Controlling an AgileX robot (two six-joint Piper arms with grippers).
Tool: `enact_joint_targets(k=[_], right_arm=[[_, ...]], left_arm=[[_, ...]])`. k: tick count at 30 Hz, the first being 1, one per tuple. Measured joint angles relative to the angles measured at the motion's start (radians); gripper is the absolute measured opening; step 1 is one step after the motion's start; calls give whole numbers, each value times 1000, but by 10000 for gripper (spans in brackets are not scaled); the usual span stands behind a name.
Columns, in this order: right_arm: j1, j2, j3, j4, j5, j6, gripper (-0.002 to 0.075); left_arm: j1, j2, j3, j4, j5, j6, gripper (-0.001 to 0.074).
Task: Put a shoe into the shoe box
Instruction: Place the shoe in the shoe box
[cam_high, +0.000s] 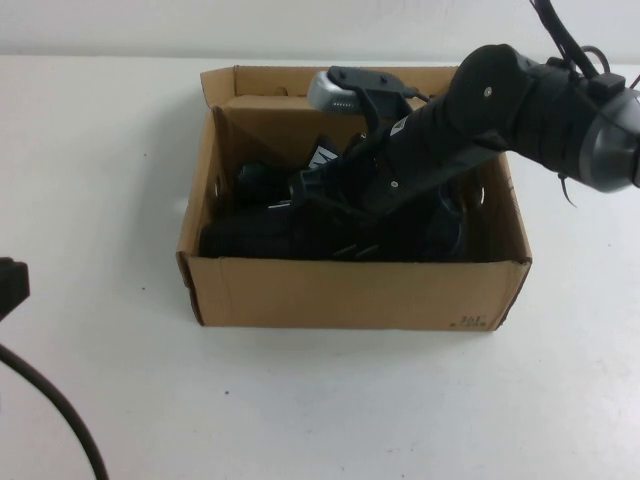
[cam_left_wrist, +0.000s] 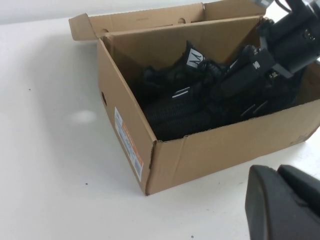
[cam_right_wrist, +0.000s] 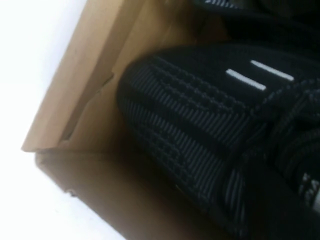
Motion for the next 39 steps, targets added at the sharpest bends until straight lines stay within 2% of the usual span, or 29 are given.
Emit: enact_joint_targets(k=[9,11,14,20,23,30,35,37,39], right_arm=[[-6,0,0,34,24,20,1],[-6,0,0,34,25,26,24],[-6,1,0,22,27,-11,130],[-6,-12,0,-61,44,-54,459],[-6,-45,0,-115,50,-88,514],[-6,-161,-2,-229,43,-114,508],[-6,-189,-4,-403,95,-130,487],[-6,-189,-4,-448,118,-124,436],[-6,-189,-2,-470,127,-109,328]], left_arm=[[0,0,0,0,0,-21,-1],[0,0,0,0,0,-22,-1],[0,0,0,0,0,-22,-1],[0,0,0,0,27,-23,-1],[0,0,0,2,49,-23,-1],[0,0,0,2,84,-23,-1],[0,0,0,2,99,-23,-1],[0,-1,0,2,99,-23,-1],[0,-2,0,-2,99,-23,-1]])
